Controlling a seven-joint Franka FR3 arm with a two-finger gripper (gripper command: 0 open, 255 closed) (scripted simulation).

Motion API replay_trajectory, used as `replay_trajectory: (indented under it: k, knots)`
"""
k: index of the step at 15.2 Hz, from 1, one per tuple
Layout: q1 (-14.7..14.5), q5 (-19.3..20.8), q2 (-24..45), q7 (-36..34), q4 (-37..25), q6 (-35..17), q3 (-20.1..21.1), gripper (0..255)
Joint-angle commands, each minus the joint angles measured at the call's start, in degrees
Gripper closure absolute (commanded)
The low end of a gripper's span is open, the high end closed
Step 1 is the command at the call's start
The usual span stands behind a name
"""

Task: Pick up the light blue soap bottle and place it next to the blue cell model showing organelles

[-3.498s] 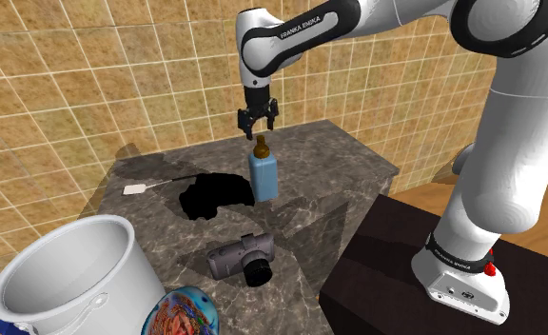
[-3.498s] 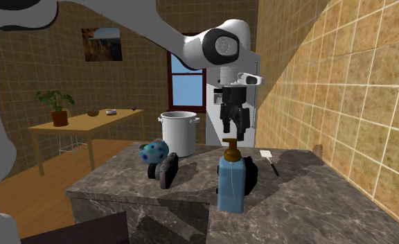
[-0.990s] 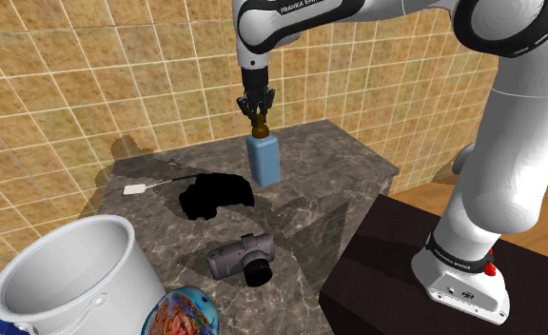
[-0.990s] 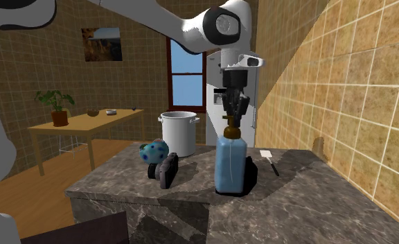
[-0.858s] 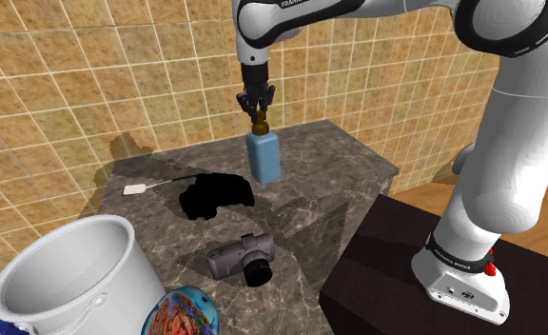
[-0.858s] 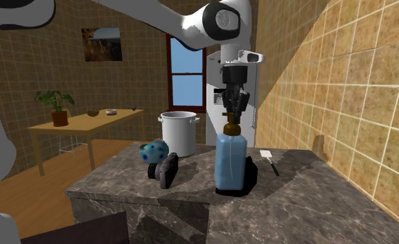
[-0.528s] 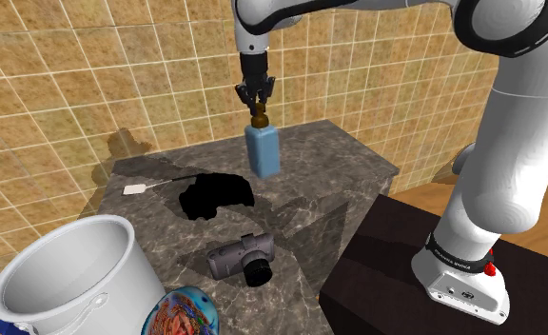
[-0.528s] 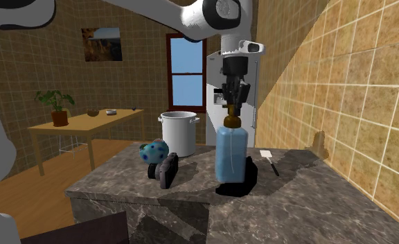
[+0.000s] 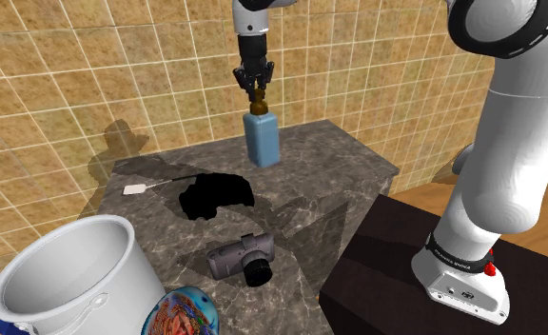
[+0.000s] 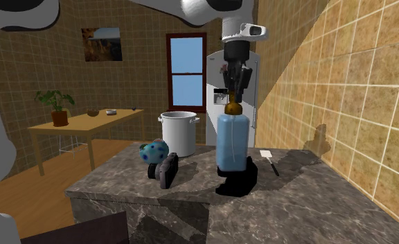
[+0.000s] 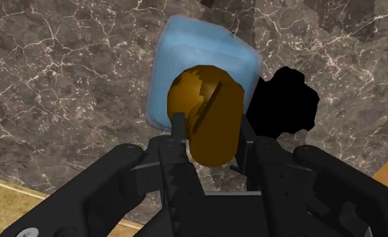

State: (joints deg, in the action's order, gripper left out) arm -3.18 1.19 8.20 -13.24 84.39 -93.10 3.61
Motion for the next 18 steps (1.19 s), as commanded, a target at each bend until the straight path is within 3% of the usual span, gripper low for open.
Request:
replay_trajectory:
  k: [1,7,18]
  knots:
    - [-0.1,0.03,0.28,-0.13,-2.09,1.8,0.07,255]
    - [-0.2,0.14,1.82,-0.13,-8.5,6.68,0.1,255]
    - [-6.48,-0.77,-10.44,-12.11,2.57,7.97,5.69,255]
